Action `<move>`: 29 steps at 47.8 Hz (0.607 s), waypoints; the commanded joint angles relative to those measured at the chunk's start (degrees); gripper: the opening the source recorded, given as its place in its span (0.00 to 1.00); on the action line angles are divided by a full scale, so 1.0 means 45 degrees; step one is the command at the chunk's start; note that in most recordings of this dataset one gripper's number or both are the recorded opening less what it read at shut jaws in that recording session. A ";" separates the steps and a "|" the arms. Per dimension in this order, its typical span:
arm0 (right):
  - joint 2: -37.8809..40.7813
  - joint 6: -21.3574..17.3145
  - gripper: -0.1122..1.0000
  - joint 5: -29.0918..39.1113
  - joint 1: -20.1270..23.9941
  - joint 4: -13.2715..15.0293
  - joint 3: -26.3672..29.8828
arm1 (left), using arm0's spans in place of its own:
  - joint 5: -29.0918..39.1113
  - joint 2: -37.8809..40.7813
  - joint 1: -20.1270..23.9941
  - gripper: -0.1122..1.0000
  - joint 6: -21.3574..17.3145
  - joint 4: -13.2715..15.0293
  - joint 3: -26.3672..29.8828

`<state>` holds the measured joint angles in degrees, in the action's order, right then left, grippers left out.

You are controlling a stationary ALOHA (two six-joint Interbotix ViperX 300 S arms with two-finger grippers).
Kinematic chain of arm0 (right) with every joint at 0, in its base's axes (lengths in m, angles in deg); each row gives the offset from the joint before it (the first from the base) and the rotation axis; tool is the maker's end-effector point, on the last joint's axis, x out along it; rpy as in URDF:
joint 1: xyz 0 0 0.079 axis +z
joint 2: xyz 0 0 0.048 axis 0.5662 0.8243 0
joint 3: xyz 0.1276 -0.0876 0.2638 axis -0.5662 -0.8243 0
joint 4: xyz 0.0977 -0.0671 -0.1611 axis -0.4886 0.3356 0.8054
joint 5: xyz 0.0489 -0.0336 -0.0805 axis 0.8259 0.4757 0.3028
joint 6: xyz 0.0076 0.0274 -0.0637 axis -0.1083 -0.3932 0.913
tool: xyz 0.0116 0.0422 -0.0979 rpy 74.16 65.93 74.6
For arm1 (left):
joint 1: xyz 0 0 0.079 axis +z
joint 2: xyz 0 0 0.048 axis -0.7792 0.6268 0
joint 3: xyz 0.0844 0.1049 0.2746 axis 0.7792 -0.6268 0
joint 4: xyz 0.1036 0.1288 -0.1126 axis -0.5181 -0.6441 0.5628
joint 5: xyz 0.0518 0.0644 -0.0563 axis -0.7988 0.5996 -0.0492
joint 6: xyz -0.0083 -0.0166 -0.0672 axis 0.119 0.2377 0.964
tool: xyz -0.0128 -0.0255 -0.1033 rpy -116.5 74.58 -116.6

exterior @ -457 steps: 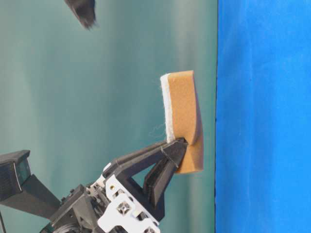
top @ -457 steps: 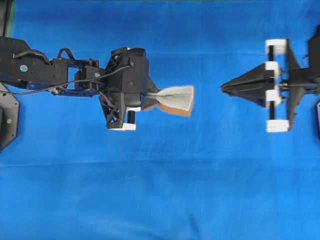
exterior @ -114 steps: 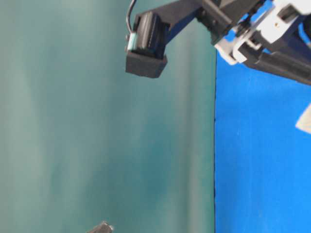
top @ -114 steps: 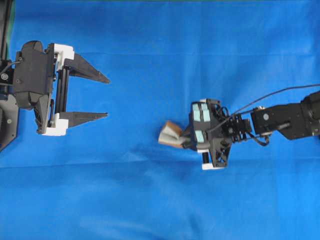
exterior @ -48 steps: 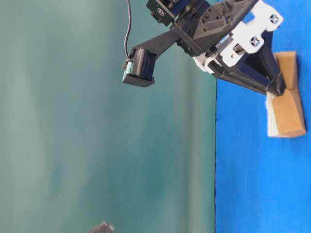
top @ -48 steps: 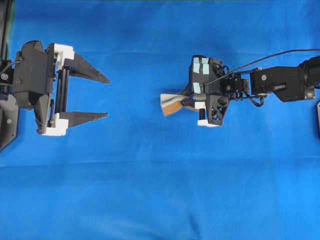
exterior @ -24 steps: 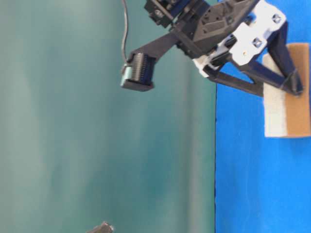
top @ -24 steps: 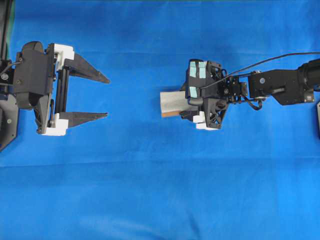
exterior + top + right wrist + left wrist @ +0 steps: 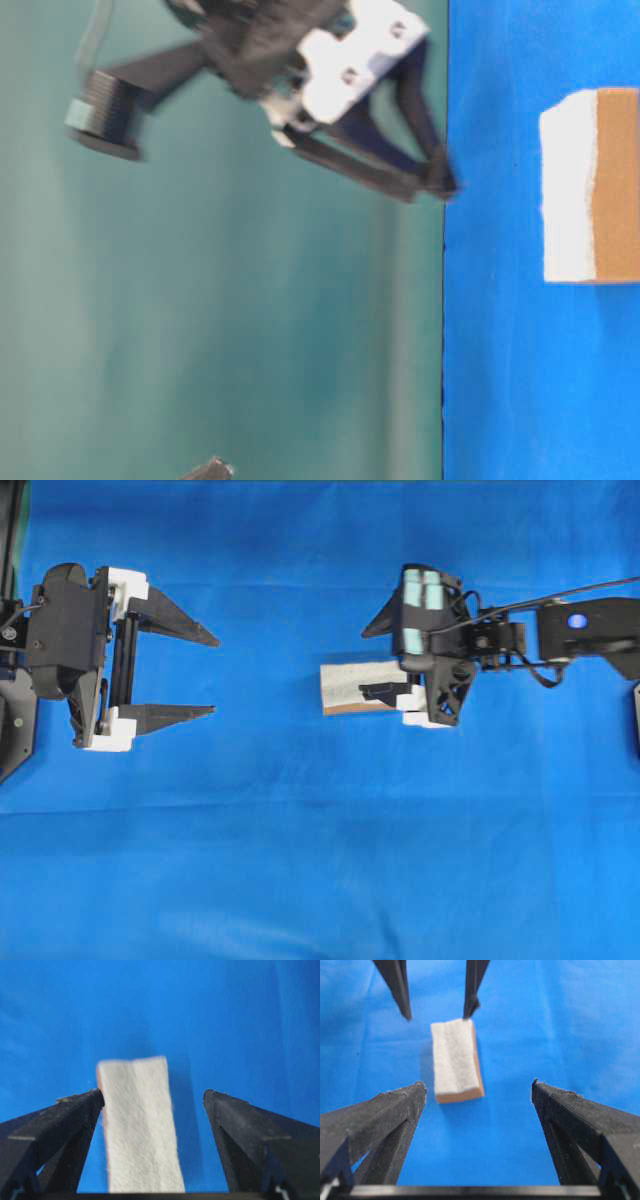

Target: Hand over the sponge with the left arm and wipe it with the right arm.

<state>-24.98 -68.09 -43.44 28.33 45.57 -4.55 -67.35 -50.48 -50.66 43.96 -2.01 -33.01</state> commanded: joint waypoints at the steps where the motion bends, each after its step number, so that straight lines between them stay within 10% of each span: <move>1: -0.0918 0.0020 0.77 0.0059 0.0215 0.0020 0.0215 | -0.0059 -0.0039 -0.0020 0.93 0.0020 0.0020 0.0156; 29: -0.1914 -0.0059 0.77 0.0000 0.0273 -0.0020 -0.0156 | -0.0156 -0.0117 -0.0020 0.93 0.0195 0.0020 0.0137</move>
<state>-30.87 -68.27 -43.53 29.47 45.57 -5.43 -67.61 -50.48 -50.66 44.75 -2.01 -33.01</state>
